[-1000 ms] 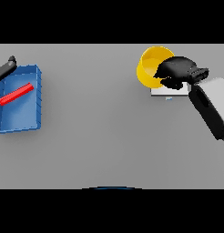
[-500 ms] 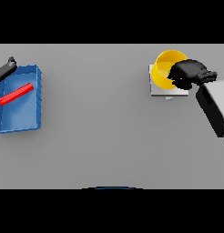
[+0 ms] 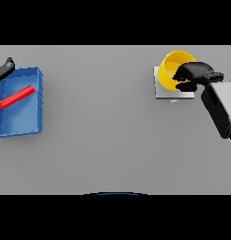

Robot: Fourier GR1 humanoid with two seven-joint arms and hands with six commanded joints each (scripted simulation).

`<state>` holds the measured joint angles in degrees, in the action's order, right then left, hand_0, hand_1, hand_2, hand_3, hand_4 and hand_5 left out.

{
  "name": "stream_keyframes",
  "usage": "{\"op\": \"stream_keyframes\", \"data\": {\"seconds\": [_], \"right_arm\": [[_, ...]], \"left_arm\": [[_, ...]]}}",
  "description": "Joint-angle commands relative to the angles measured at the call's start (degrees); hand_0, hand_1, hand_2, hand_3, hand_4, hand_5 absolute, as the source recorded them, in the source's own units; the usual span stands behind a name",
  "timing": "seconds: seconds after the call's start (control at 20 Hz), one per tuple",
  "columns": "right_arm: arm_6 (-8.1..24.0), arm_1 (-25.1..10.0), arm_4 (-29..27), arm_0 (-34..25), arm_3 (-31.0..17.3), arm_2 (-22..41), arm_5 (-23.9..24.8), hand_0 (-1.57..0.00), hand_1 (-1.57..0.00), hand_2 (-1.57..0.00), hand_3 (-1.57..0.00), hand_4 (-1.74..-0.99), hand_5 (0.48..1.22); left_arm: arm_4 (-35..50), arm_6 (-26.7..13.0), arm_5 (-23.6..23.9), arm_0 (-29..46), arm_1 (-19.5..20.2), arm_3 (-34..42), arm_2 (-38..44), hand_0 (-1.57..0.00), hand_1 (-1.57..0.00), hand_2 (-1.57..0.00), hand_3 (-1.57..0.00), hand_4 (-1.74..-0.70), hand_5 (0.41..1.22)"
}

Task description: Pick up the red beaker and tilt it to pour out 1 green nut into yellow bowl. Pick up the yellow bowl and place it on the metallic measuring scale.

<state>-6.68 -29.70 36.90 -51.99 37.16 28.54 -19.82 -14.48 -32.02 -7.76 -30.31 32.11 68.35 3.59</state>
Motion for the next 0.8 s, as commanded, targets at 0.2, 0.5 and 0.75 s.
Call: {"op": "stream_keyframes", "data": {"seconds": [0.2, 0.5, 0.75], "right_arm": [[0.34, -0.24, -0.83, 0.43, 0.13, -0.33, -1.92, -0.58, -0.44, -0.46, -0.66, -1.528, 0.899], [-0.65, -1.27, 0.26, 0.00, -0.91, 0.63, -2.80, -0.15, -0.11, -0.18, -0.40, -1.452, 0.818], [-0.73, -0.94, 0.84, -0.26, -0.85, 1.12, -2.28, -0.05, -0.04, -0.06, -0.26, -1.414, 0.796]], "left_arm": [[-0.28, -1.17, 0.26, -0.22, -0.38, 0.38, -0.34, 0.00, 0.00, 0.00, 0.00, -0.85, 0.766], [0.43, -0.56, 0.29, 0.97, -0.61, 2.06, -0.19, 0.00, 0.00, 0.00, 0.00, -0.86, 0.772], [-0.13, -2.10, 0.67, 0.15, -0.57, 2.66, -0.44, 0.00, 0.00, 0.00, 0.00, -0.85, 0.768]]}}
